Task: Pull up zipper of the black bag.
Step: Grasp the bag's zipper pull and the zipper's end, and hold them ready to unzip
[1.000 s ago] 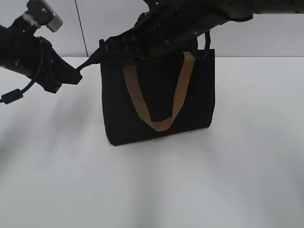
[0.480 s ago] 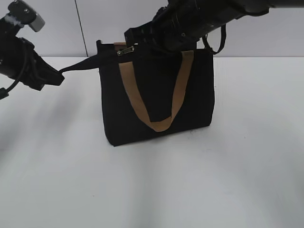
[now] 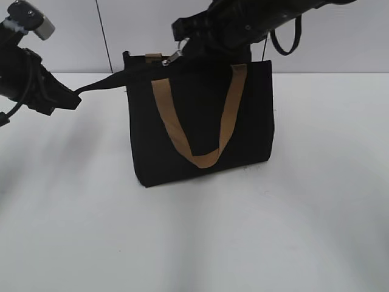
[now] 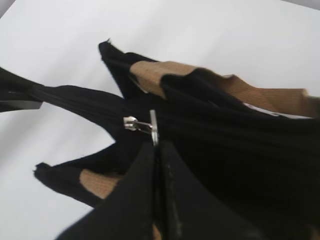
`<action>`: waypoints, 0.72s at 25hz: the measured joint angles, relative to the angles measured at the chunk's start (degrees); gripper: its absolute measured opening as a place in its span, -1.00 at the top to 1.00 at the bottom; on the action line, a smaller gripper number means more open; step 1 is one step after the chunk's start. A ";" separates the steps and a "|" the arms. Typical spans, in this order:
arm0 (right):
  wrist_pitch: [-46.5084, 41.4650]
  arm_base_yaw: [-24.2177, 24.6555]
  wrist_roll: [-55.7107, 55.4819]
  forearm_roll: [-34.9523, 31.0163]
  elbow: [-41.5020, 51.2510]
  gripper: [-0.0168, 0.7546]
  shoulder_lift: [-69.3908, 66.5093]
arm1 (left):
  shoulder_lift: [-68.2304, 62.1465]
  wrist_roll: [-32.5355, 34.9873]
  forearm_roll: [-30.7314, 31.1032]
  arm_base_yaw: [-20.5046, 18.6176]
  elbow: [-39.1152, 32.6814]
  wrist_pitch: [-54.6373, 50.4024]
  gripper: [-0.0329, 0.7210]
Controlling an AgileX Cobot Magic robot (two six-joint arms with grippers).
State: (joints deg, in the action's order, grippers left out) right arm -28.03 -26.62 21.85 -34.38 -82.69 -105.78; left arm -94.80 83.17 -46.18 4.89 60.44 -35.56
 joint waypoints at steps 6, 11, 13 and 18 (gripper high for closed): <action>-4.91 6.72 0.07 0.00 -0.88 0.96 0.00 | 0.00 -0.04 0.05 -0.04 0.00 0.00 0.84; -7.48 11.60 0.74 0.05 -0.95 0.96 0.00 | 0.00 -0.04 0.05 -0.11 0.00 0.00 0.84; -7.95 13.30 1.21 0.42 -0.95 0.96 0.00 | 0.00 -0.04 0.11 -0.11 0.00 0.00 0.84; -10.11 16.44 1.59 0.90 -0.95 0.96 0.04 | 0.00 -0.04 -0.17 -0.11 0.00 -0.16 0.84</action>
State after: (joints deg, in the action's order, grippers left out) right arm -38.15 -10.17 23.44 -33.48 -83.63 -105.73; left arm -94.80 83.13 -46.35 4.78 60.44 -35.72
